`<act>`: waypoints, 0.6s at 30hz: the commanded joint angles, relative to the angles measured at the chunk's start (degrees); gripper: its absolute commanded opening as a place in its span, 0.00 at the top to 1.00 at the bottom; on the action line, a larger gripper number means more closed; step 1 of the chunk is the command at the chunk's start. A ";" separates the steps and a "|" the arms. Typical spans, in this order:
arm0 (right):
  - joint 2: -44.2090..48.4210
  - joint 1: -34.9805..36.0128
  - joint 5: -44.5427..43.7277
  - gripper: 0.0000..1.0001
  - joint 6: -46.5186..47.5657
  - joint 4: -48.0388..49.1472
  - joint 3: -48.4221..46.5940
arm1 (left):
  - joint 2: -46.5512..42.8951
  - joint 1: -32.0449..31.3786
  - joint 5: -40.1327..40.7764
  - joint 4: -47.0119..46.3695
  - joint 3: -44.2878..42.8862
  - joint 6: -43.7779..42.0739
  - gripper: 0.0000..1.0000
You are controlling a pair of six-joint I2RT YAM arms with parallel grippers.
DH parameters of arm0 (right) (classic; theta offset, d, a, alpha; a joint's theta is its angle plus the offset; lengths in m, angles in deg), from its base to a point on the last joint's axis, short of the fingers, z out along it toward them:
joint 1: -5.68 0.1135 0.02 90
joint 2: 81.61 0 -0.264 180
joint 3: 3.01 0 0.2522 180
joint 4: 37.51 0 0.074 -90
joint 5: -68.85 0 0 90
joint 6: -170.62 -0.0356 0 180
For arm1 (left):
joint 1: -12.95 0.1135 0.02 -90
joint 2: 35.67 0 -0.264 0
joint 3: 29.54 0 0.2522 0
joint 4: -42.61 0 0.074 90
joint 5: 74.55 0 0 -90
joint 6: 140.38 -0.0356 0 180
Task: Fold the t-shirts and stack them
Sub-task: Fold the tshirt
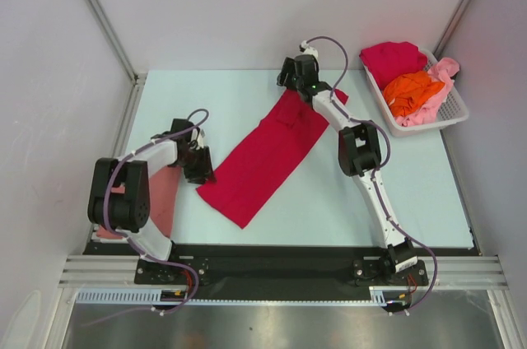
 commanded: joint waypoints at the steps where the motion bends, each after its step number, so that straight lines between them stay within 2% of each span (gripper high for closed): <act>1: 2.45 -0.71 4.83 0.32 -1.05 -3.04 -3.81 | 1.94 0.02 -5.25 -1.26 6.58 2.24 0.61; 3: 6.65 -1.84 6.94 0.31 -1.92 -5.16 -2.15 | 1.42 -0.07 -5.60 -1.26 7.02 2.77 0.74; 9: 19.66 -5.54 11.95 0.31 -2.20 -17.01 7.77 | -1.31 -0.24 -11.65 -1.96 10.18 9.26 0.92; 13: 29.50 -9.40 15.98 0.32 -3.77 -20.38 18.93 | -7.61 -0.85 -13.85 -4.68 15.71 13.31 0.96; 15: 31.37 -10.11 16.88 0.32 -3.43 -20.64 25.24 | -10.52 -1.99 -15.70 -6.70 19.49 16.99 0.96; 18: 33.13 -10.46 19.06 0.31 -1.32 -22.48 28.44 | -16.67 -5.14 -17.55 -8.12 23.01 22.26 0.95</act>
